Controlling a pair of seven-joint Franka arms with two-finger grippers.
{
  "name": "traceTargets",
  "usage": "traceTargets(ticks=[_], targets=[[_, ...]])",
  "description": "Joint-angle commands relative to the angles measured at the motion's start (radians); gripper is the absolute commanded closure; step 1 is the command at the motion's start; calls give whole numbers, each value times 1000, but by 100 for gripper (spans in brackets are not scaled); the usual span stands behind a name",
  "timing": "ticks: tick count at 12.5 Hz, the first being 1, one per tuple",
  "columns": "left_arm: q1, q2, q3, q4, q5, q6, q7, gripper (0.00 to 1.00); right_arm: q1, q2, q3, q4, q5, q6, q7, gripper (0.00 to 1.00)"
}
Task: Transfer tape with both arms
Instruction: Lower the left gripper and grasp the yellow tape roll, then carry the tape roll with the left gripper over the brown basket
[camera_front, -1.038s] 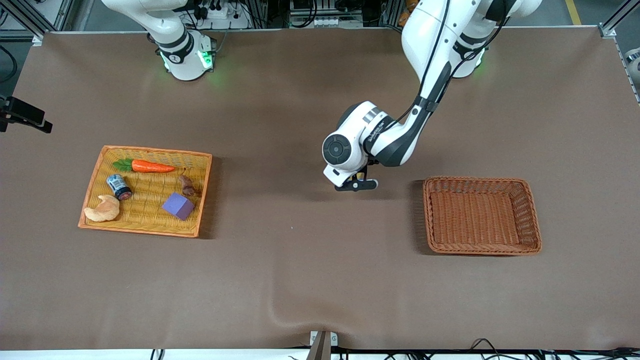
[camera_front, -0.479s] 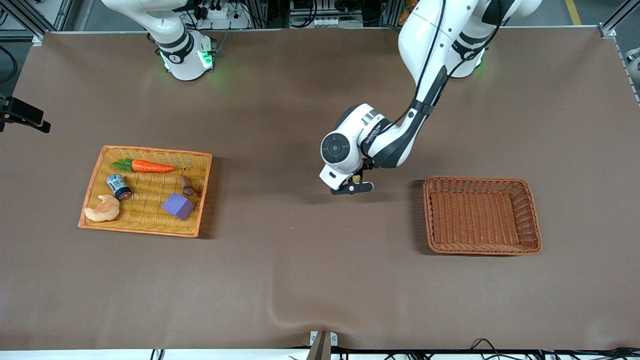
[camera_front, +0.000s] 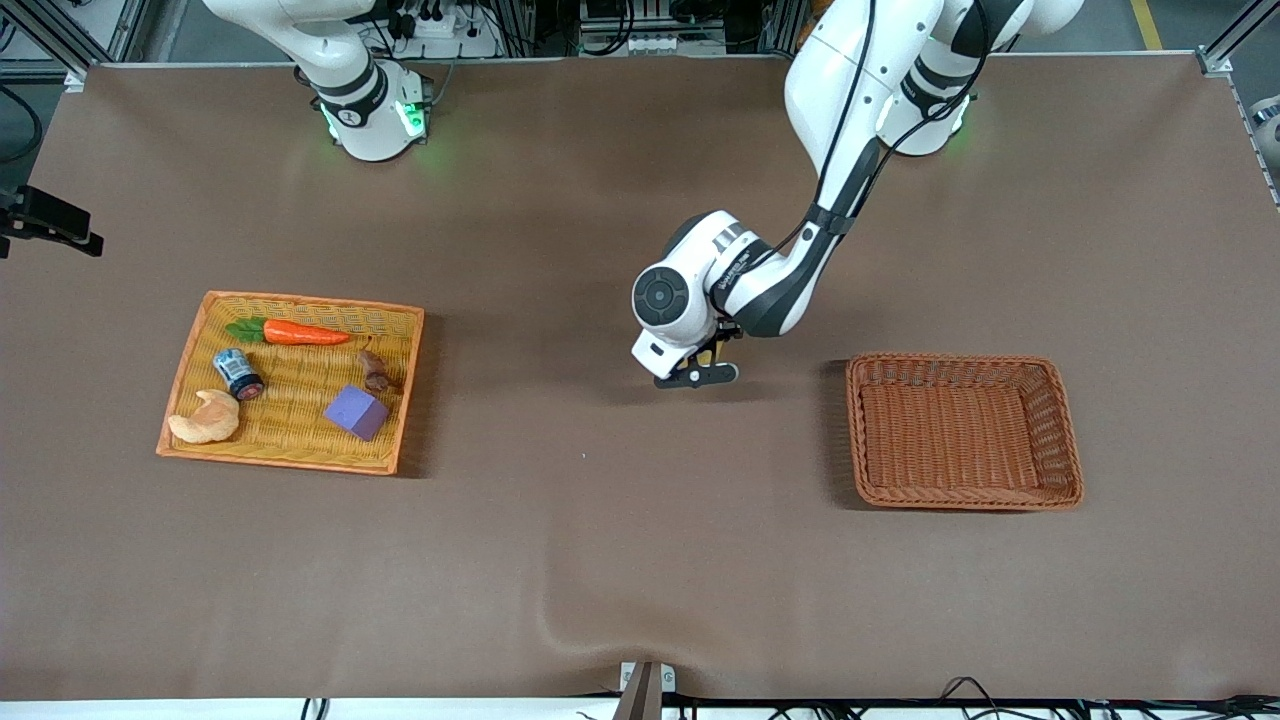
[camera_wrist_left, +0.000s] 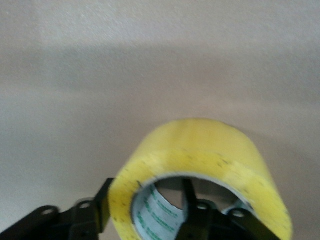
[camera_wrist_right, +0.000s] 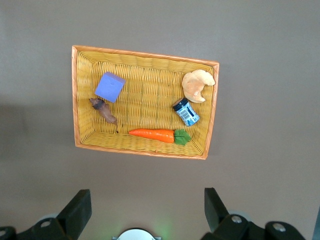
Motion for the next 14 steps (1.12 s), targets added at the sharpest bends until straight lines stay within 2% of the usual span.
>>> traceTargets(ticks=[1, 5, 7, 8, 11, 14], targets=[[-4, 9, 6, 1, 25, 19, -26, 100, -13, 8, 7, 22, -21, -19, -23, 0], [11, -17, 12, 1, 24, 19, -25, 100, -15, 7, 7, 24, -18, -19, -21, 0], [57, -68, 12, 2, 25, 7, -19, 100, -15, 7, 7, 24, -18, -19, -21, 0], [93, -110, 11, -4, 25, -10, -20, 100, -13, 8, 8, 24, -18, -19, -21, 0], [224, -239, 8, -4, 25, -168, 19, 100, -13, 10, 8, 24, -12, -16, -21, 0], [398, -287, 8, -1, 25, -202, 165, 100, -13, 11, 8, 24, -6, -8, -21, 0]])
